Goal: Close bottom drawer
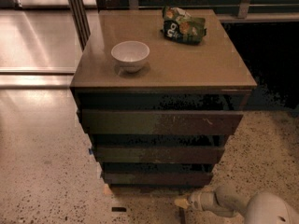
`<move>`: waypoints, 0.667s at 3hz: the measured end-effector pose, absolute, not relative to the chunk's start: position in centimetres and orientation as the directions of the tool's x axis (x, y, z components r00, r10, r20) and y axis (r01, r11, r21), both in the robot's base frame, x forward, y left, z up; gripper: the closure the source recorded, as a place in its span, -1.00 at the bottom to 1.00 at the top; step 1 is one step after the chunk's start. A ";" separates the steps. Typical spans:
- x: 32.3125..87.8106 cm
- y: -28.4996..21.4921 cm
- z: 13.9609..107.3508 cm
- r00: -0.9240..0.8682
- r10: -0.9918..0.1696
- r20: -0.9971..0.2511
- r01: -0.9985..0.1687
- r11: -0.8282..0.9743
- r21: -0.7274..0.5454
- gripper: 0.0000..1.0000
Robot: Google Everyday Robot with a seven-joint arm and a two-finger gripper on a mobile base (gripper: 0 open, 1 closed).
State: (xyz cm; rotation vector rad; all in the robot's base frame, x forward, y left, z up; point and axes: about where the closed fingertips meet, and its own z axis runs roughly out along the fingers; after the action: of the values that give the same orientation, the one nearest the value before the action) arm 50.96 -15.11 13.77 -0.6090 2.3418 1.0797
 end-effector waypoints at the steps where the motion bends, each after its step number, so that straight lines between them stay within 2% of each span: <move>1: 45.9 -14.4 13.7 -0.814 -0.123 -0.567 -0.527 0.565 0.635 1.00; 2: 44.7 -14.3 13.6 -0.823 -0.114 -0.556 -0.516 0.560 0.648 0.63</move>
Offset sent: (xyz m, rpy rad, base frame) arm -0.0422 0.0069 -0.0009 0.0607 0.0400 -0.0244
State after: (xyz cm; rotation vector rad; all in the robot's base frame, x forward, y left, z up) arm 44.69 -14.28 13.56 -0.5080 2.3399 1.1842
